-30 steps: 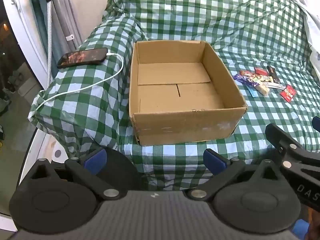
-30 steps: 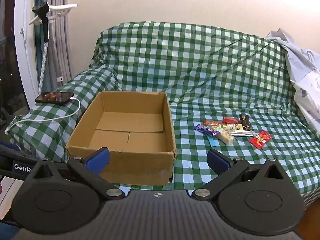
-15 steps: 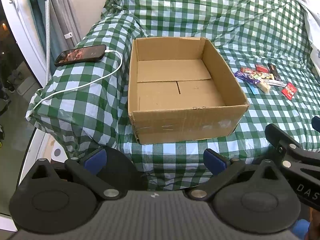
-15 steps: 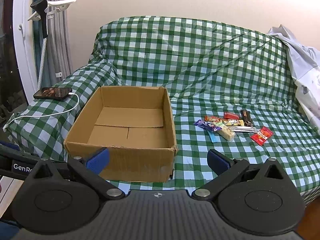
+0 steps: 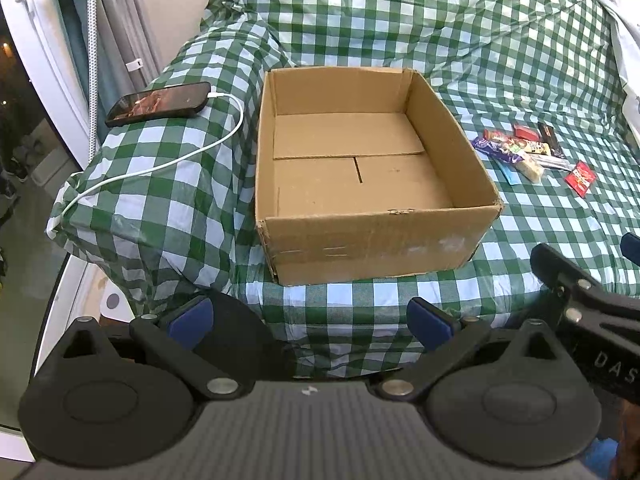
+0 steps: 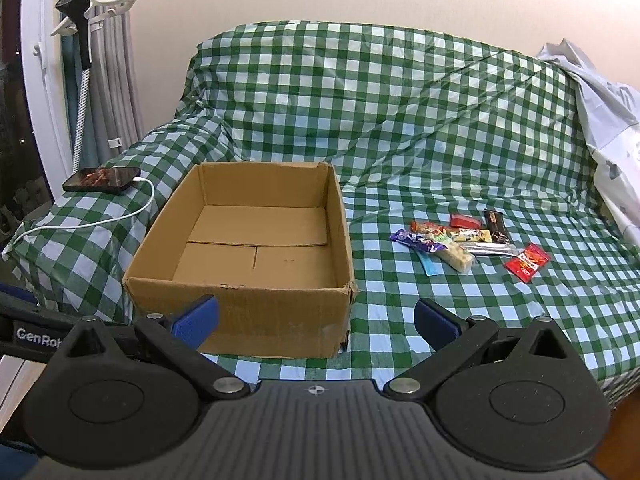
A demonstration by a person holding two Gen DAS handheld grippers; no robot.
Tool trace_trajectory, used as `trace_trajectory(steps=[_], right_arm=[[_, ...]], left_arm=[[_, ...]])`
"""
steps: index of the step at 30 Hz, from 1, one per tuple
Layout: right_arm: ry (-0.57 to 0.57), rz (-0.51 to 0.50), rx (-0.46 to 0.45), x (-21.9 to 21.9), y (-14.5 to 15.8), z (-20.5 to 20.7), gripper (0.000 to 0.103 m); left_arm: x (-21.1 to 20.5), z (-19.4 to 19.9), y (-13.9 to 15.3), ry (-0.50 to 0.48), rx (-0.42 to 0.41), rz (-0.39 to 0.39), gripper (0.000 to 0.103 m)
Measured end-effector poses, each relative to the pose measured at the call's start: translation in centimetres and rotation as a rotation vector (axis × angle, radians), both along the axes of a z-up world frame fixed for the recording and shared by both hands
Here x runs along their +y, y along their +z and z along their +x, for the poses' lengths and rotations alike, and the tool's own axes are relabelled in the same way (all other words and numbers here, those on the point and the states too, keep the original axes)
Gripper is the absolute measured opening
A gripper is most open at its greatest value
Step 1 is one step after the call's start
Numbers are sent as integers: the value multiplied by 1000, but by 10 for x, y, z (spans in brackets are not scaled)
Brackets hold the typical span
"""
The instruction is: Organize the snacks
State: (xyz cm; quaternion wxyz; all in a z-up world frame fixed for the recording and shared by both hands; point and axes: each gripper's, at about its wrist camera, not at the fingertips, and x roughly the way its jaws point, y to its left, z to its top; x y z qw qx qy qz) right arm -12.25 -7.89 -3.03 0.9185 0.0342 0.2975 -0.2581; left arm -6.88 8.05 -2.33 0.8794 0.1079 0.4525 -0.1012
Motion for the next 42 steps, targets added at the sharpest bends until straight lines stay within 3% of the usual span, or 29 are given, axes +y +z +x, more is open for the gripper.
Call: trace_trajectory(steps=[9, 21, 32, 36, 39, 41, 42], right_arm=[[-88, 36, -10, -33, -7, 19, 103], [-171, 104, 29, -97, -42, 75, 103], [-161, 188, 164, -151, -98, 157, 103], [-101, 264, 204, -145, -112, 165, 103], [18, 286, 213, -114, -111, 164, 103], [60, 243, 235, -91, -108, 162, 103], [68, 276, 226, -84, -107, 159, 103]], left_arm=[[0, 15, -6, 15, 22, 11, 103], [10, 57, -11, 90, 48, 42, 103], [21, 79, -15, 150, 77, 77, 103], [20, 81, -15, 149, 74, 79, 103], [19, 81, -14, 148, 71, 72, 103], [20, 79, -11, 150, 61, 69, 103], [21, 78, -9, 152, 53, 67, 103]])
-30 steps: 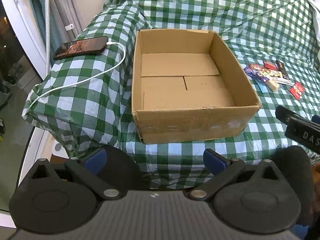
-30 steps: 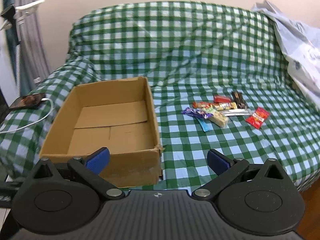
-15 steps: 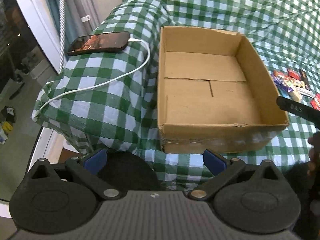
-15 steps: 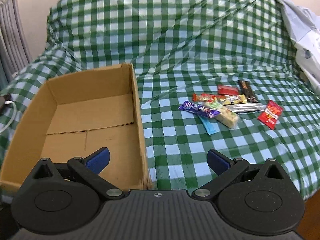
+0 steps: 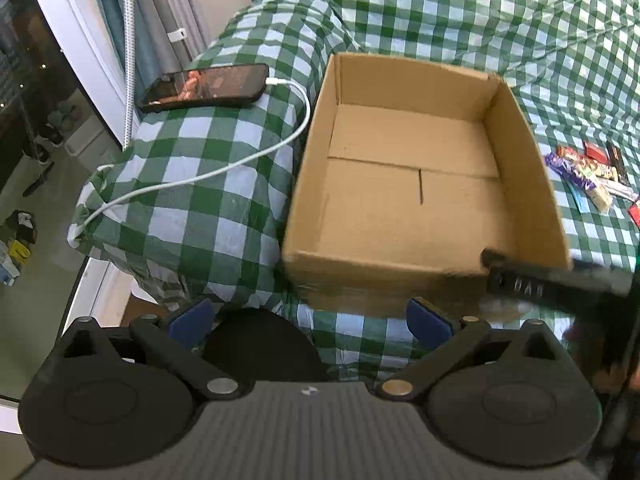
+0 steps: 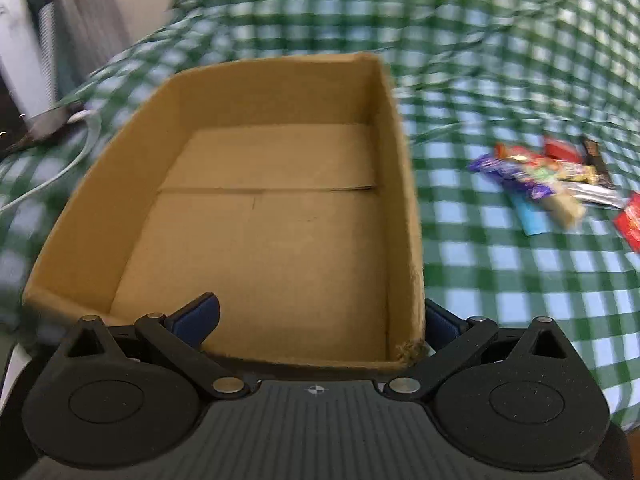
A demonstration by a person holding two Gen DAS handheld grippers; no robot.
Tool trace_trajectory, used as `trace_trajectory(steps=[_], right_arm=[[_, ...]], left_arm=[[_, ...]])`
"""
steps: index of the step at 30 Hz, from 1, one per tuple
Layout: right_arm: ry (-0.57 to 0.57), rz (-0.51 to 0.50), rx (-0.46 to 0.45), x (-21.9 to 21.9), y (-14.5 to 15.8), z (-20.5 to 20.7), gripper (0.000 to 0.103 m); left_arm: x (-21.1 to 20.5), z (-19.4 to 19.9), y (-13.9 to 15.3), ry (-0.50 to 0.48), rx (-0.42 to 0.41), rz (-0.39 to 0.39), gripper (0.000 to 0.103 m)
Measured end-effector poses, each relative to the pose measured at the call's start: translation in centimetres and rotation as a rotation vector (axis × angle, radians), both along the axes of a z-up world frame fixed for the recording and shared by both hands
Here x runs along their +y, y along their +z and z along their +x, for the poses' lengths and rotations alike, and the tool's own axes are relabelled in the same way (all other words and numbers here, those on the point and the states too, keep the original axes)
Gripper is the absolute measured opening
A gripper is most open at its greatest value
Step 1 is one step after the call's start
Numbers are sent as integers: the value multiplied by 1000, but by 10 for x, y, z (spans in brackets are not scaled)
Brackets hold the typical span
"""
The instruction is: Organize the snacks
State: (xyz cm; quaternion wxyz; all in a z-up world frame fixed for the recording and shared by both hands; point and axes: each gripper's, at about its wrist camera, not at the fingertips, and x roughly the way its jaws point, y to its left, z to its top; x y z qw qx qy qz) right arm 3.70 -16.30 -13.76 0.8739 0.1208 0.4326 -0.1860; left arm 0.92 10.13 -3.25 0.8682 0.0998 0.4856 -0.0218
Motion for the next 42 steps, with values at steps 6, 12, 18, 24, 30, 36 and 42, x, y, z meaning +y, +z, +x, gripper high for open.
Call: trace_trajectory(steps=[6, 12, 18, 24, 30, 36, 42], right_arm=[[12, 13, -55, 16, 27, -21, 102], [-48, -68, -134, 26, 73, -75, 103], [-64, -145, -199, 40, 102, -134, 103], [-69, -187, -242, 51, 116, -167, 103], [-81, -183, -263, 52, 118, -184, 103], [-103, -162, -281, 46, 119, -191, 103], [-118, -134, -287, 36, 117, -194, 103]], left_arm=[[4, -12, 10, -24, -7, -44, 103], [-6, -32, 16, -68, -20, -89, 103], [-27, -59, 15, -141, -102, -30, 103], [-42, -76, 9, -192, -47, -68, 103], [-48, -86, 12, -206, -53, -43, 103], [-55, -88, 14, -219, -54, -28, 103], [-69, -83, 11, -243, -1, -51, 103]])
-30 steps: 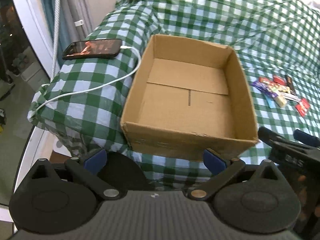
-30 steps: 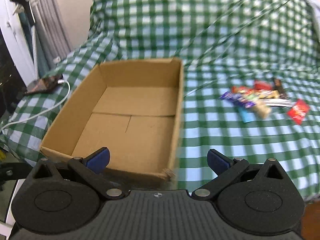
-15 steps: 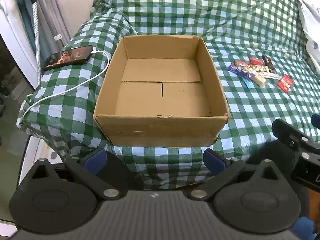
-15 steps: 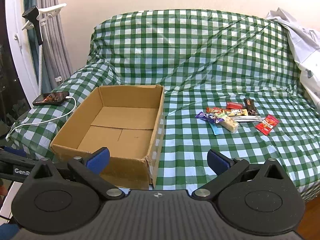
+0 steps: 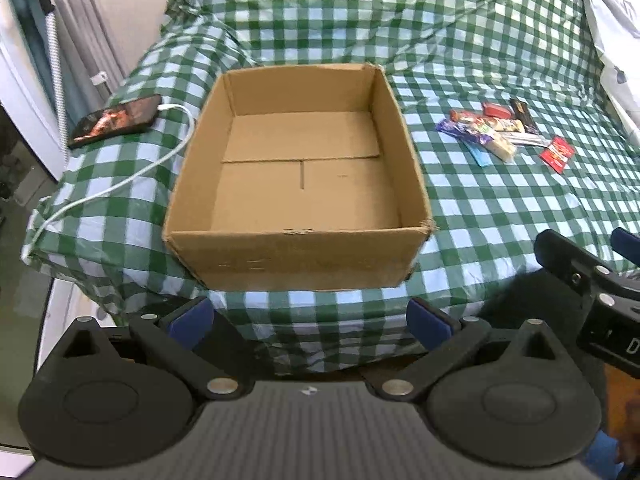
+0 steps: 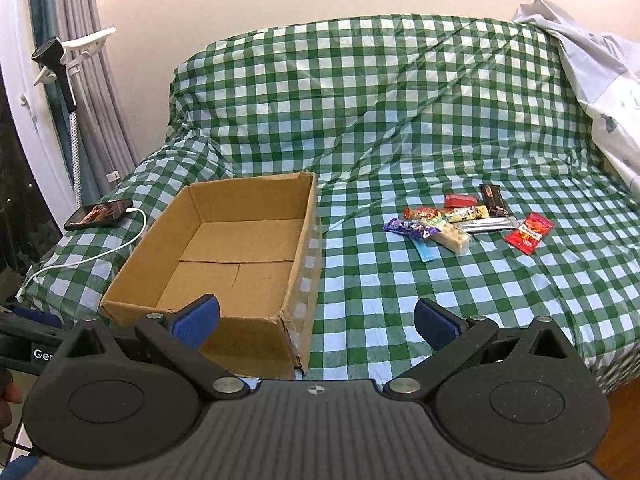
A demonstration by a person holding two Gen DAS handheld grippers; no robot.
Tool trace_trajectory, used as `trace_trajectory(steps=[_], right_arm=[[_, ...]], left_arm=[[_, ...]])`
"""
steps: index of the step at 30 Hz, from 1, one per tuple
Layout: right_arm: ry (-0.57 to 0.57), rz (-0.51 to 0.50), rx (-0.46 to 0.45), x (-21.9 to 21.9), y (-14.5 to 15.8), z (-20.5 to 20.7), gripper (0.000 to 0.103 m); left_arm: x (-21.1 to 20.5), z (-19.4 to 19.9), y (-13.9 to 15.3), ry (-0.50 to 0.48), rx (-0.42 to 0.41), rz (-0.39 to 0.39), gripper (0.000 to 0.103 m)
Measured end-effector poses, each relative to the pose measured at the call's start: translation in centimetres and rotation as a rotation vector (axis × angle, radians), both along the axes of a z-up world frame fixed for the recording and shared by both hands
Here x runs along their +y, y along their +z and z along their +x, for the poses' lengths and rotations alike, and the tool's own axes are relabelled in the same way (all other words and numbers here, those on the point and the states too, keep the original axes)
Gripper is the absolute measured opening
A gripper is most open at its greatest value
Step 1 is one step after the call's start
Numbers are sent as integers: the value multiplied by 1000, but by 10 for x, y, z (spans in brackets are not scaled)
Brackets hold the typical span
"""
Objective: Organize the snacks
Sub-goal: 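Grasp the clear peanut-candy bag with left tool while right tool grasps red spicy-strip bag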
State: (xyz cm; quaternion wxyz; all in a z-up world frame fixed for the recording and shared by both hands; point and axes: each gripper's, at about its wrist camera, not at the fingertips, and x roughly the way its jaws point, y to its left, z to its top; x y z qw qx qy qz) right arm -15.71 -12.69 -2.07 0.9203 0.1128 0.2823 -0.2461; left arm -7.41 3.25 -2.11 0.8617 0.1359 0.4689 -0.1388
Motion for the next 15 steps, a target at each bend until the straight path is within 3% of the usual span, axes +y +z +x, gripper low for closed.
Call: trace_trajectory(steps=[7, 15], right_arm=[[-64, 25, -15, -29, 1, -10, 103], [-310, 84, -22, -114, -10, -35, 103]], left_arm=[[-40, 9, -4, -95, 52, -3, 103], [-106, 39, -9, -181, 54, 0, 103]])
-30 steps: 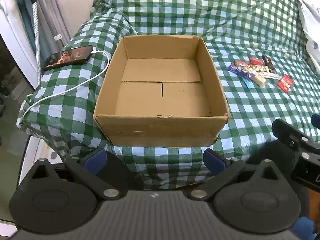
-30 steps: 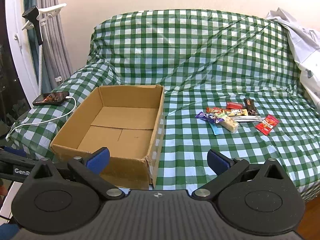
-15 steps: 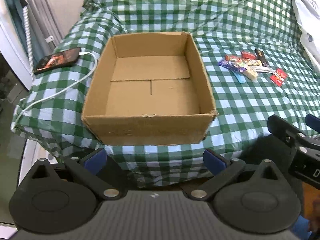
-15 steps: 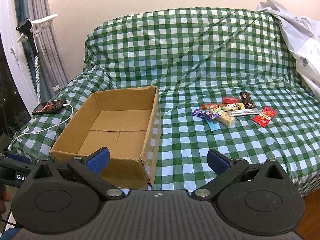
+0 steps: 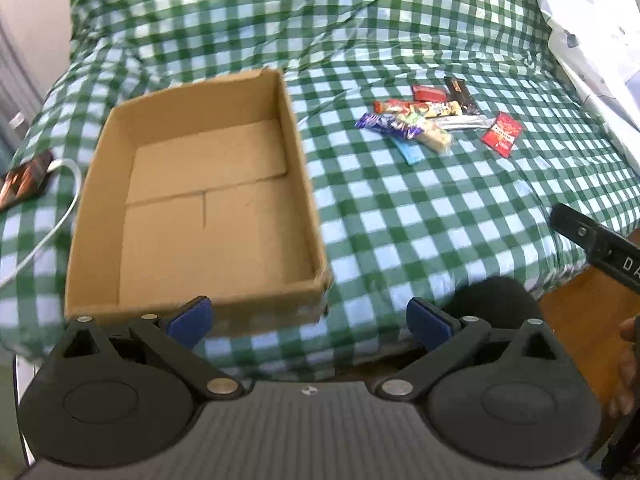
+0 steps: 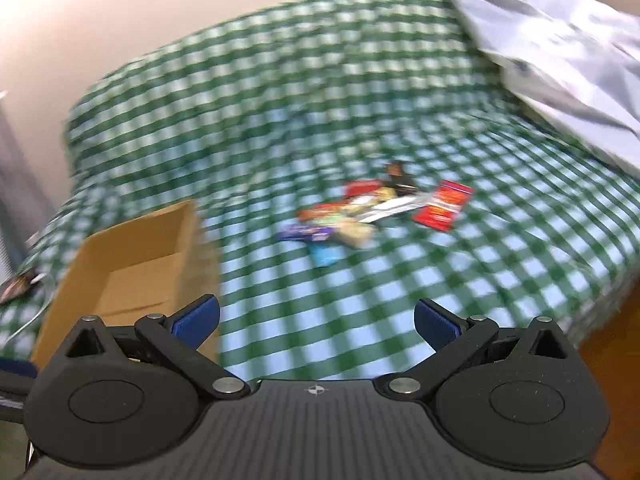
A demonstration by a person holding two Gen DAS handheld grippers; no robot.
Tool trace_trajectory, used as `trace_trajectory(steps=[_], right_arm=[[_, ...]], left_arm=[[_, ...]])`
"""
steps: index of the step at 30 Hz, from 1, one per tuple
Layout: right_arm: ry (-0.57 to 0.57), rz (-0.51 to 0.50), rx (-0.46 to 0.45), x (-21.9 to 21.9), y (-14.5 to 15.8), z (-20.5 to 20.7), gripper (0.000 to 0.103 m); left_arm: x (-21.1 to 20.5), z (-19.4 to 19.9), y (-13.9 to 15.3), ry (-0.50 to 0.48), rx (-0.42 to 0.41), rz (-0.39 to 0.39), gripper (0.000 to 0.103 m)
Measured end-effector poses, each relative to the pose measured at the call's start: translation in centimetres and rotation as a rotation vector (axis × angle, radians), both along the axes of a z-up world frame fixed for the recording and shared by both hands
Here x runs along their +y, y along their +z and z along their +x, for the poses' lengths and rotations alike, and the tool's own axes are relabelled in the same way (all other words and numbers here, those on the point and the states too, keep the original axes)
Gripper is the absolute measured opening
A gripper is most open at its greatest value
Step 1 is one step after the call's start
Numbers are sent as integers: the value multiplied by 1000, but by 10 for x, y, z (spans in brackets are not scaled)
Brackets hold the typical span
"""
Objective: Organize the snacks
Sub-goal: 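Grasp the clear peanut-candy bag with left tool while right tool grasps red spicy-strip bag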
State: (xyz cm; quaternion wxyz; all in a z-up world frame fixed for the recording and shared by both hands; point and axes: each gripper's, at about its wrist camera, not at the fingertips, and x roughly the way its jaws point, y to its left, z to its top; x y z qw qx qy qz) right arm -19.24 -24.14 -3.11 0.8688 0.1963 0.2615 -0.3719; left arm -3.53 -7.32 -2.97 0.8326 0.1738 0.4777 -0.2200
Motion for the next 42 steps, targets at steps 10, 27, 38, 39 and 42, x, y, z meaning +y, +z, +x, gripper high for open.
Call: trace_trajectory(steps=[10, 27, 38, 39, 42], right_arm=[[-224, 95, -2, -126, -37, -6, 103], [-253, 70, 178, -357, -144, 96, 102], [-141, -21, 262, -383, -183, 131, 103], [-134, -23, 262, -383, -183, 132, 103], [-121, -20, 259, -382, -177, 127, 73]], left_arm=[[-104, 87, -24, 16, 93, -3, 103], [-314, 215, -161, 157, 338, -85, 103], [-360, 248, -219, 311, 480, -97, 89], [-357, 247, -214, 344, 443, -97, 67], [-348, 245, -209, 325, 403, -84, 40]])
